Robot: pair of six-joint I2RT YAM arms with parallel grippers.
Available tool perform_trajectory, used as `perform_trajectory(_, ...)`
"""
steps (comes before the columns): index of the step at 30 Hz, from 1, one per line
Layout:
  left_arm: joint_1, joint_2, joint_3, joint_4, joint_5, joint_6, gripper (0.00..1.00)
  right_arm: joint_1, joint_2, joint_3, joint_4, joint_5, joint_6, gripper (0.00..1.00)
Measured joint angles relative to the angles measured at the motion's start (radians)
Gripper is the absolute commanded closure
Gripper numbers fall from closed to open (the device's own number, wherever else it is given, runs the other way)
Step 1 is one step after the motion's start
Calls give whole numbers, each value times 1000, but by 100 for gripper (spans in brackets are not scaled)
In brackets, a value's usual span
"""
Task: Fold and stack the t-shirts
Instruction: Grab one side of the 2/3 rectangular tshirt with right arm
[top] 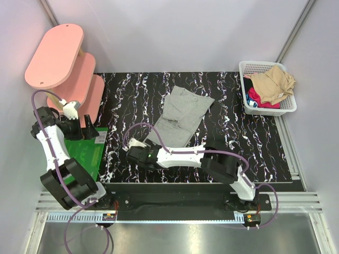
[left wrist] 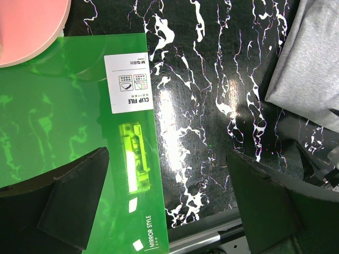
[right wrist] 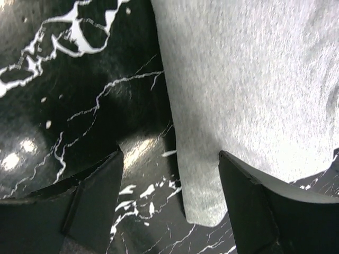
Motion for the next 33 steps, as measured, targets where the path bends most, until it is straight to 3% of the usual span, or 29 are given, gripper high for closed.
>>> perform_trajectory(12, 0, 0, 0, 0, -3, 2, 1, -103, 1, -20, 53, 6, 0, 27)
perform_trajectory(16, 0, 0, 0, 0, -3, 2, 1, -105, -2, -27, 62, 3, 3, 37)
perform_trajectory(22, 0, 0, 2, -1, -4, 2, 1, -105, -2, -40, 68, -39, 21, 70)
perform_trajectory(27, 0, 0, 13, -1, -4, 1, 1, -105, -2, -45, 66, -61, 37, 81)
perform_trajectory(33, 0, 0, 13, -1, -4, 1, 1, -95, -2, -26, 14, -78, 47, 86)
